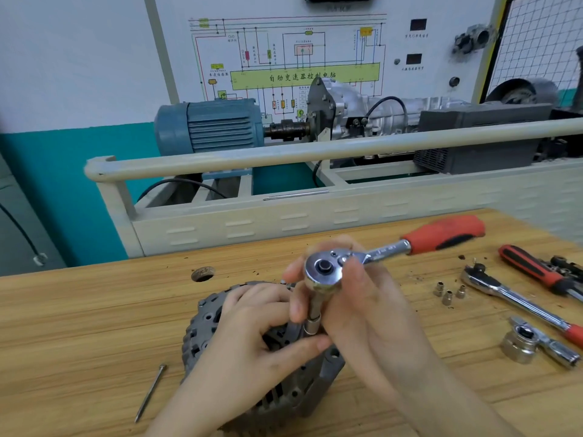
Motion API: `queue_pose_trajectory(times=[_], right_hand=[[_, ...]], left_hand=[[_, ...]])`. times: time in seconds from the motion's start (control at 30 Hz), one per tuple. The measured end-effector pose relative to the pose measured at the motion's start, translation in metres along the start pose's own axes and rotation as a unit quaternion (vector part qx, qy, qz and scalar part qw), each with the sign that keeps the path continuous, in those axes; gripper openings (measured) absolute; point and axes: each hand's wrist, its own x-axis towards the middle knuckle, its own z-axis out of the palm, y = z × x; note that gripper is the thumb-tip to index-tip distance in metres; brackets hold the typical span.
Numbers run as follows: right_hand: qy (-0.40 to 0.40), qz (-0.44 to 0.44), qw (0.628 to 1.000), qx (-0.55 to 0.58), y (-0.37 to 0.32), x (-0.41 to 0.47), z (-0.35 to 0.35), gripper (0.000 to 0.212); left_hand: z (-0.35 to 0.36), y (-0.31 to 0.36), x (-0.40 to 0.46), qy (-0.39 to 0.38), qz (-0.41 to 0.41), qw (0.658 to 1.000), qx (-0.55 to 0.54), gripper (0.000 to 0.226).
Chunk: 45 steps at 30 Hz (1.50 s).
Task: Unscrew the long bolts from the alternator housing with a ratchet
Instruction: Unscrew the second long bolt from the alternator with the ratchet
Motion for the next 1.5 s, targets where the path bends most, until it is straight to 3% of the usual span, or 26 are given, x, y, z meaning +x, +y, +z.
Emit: queue_pose_trajectory(times=[0.23, 0.57, 0.7, 0.77, 0.9, 1.07, 1.27, 1.5], right_hand=[[0.028, 0.015, 0.999, 0.016, -0.0004, 0.0005, -0.0041, 0.036], [0.010, -0.010, 1.000, -0.012, -0.0005, -0.0006, 0.0001, 0.029], [0.030, 0.011, 0.999, 0.006, 0.0008, 0.0005, -0.0038, 0.037], [0.035, 0.016, 0.999, 0.012, 0.0006, 0.0011, -0.0058, 0.039], [0.042, -0.001, 0.999, -0.011, -0.0004, 0.0003, -0.0057, 0.035], [0.047, -0.021, 0.998, -0.020, -0.0006, -0.0017, -0.0041, 0.030], [0.049, -0.009, 0.999, 0.001, -0.0007, 0.0013, -0.0066, 0.033], [0.040, 0.011, 0.999, 0.014, 0.0004, 0.0010, -0.0061, 0.037]], left_hand=[[-0.0013, 0.0033, 0.0002, 0.002, -0.004, 1.000, -0.005, 0.036], [-0.0010, 0.0056, 0.0005, 0.019, -0.001, 1.000, -0.023, 0.013], [-0.0024, 0.0042, 0.0007, -0.015, 0.009, 1.000, -0.024, 0.027], [-0.0026, 0.0048, 0.0006, -0.003, 0.005, 1.000, -0.025, 0.015], [-0.0007, 0.0054, -0.0012, 0.014, -0.016, 1.000, -0.004, 0.026], [0.0003, 0.0063, -0.0002, 0.028, -0.028, 0.999, -0.007, 0.023], [-0.0027, 0.0046, -0.0006, -0.006, -0.032, 0.999, -0.006, 0.043], [-0.0026, 0.0054, 0.0000, -0.008, -0.027, 0.999, -0.020, 0.038]])
